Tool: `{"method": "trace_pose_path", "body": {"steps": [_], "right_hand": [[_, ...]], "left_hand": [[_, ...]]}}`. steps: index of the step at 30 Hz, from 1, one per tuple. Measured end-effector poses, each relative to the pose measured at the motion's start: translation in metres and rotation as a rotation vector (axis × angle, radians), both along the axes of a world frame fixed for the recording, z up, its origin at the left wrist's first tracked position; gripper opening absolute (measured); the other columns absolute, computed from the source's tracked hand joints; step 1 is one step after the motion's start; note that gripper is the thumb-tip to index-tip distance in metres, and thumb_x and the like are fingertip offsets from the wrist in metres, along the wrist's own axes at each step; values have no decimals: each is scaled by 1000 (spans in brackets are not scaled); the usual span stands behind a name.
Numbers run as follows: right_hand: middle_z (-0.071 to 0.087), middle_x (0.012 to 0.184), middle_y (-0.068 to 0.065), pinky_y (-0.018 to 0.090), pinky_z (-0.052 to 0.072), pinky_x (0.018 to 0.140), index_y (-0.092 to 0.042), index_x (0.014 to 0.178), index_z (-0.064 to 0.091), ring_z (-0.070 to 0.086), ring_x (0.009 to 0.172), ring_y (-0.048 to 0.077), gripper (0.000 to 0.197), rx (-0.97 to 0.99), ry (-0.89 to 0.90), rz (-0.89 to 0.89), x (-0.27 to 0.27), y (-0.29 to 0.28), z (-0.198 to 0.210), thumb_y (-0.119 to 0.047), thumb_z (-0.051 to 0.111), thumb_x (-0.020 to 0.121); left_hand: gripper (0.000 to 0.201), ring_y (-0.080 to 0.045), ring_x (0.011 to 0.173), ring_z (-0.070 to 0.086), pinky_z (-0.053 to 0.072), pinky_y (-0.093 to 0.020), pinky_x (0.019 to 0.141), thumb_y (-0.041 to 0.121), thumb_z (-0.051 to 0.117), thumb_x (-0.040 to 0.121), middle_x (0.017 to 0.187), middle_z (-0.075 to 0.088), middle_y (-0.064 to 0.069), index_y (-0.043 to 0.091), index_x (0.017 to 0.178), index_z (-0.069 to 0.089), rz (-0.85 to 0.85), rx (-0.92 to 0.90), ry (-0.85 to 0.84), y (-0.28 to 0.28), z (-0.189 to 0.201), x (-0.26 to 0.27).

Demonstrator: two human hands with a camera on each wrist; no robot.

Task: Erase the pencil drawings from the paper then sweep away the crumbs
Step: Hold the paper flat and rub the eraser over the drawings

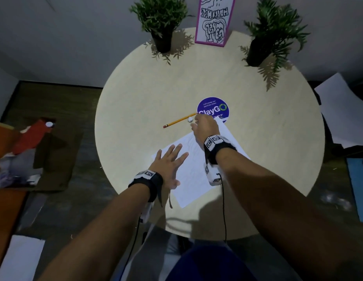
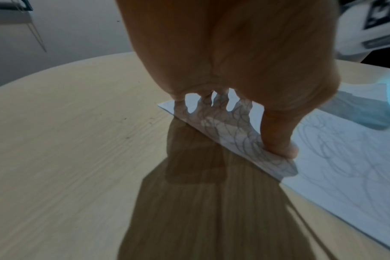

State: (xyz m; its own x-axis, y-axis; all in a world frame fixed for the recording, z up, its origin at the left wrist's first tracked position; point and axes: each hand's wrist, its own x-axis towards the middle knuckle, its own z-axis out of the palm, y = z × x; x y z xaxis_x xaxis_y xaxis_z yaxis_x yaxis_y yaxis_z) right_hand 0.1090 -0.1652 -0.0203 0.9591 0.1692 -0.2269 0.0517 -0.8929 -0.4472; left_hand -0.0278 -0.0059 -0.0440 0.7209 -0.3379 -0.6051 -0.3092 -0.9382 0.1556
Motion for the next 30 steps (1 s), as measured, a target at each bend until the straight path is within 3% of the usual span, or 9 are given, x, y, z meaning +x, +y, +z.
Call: {"method": "trace_pose_path", "body": {"steps": [4, 9, 11, 14, 18, 20, 22, 26, 30], "right_hand": [[63, 107, 13, 38, 51, 72, -7, 107, 62, 63, 97, 32, 31, -22, 37, -38, 27, 20, -14, -34, 67, 94], [65, 111, 14, 38, 56, 78, -5, 109, 65, 64, 100, 32, 23, -26, 14, -22, 29, 24, -20, -22, 67, 94], [66, 107, 13, 33, 52, 74, -6, 106, 68, 64, 95, 31, 18, -4, -29, -3, 20, 14, -17, -19, 64, 93], [69, 93, 5, 32, 53, 73, -17, 95, 71, 64, 87, 25, 11, 0, -22, 167, -6, -12, -16, -18, 61, 90], [71, 90, -3, 37, 54, 76, -24, 91, 74, 64, 85, 21, 10, -191, -10, 450, -31, -34, -16, -20, 65, 89], [68, 82, -3, 35, 52, 67, -22, 83, 71, 64, 77, 23, 10, -294, -51, 513, -35, -35, -17, -14, 66, 83], [61, 74, -2, 31, 42, 56, -18, 73, 63, 59, 68, 25, 9, -417, -114, 559, -37, -31, -19, -10, 63, 77], [58, 70, -1, 30, 39, 55, -20, 68, 53, 54, 64, 24, 14, -429, -191, 584, -43, -31, -14, -9, 58, 76], [59, 71, -1, 29, 31, 52, -21, 71, 59, 52, 64, 18, 10, -456, -268, 631, -44, -36, -9, -11, 59, 74]], "left_hand": [[114, -28, 151, -19, 2, -62, 118, 55, 66, 76, 162, -27, -1, 33, 157, -10, 1, -35, -28, 2, -4, -3], [113, -27, 151, -19, 2, -60, 120, 50, 69, 77, 163, -26, -3, 30, 158, -8, -6, -22, 4, 1, 9, 0], [113, -28, 151, -17, 4, -59, 120, 48, 69, 78, 163, -25, -3, 29, 158, -8, -29, -10, -16, 1, 12, 0], [110, -28, 152, -13, 10, -57, 120, 47, 70, 80, 164, -21, -5, 27, 159, -5, -93, 3, -62, 4, 16, 2], [110, -30, 152, -5, 19, -54, 117, 53, 72, 79, 165, -13, -9, 24, 158, 1, -232, 3, -96, 16, 22, 13], [109, -29, 152, -2, 22, -51, 117, 56, 72, 79, 165, -8, -9, 24, 159, 5, -283, -18, -117, 22, 25, 18], [107, -26, 152, 0, 24, -49, 117, 61, 70, 79, 165, -4, -8, 26, 158, 8, -319, -44, -156, 29, 21, 22], [99, -27, 151, 3, 24, -49, 117, 73, 57, 83, 164, 3, -9, 28, 158, 10, -381, -100, -236, 45, 4, 20], [91, -31, 153, -9, 11, -49, 123, 78, 29, 91, 165, -19, -10, 29, 158, -8, -469, -59, -286, 58, -11, 13]]}}
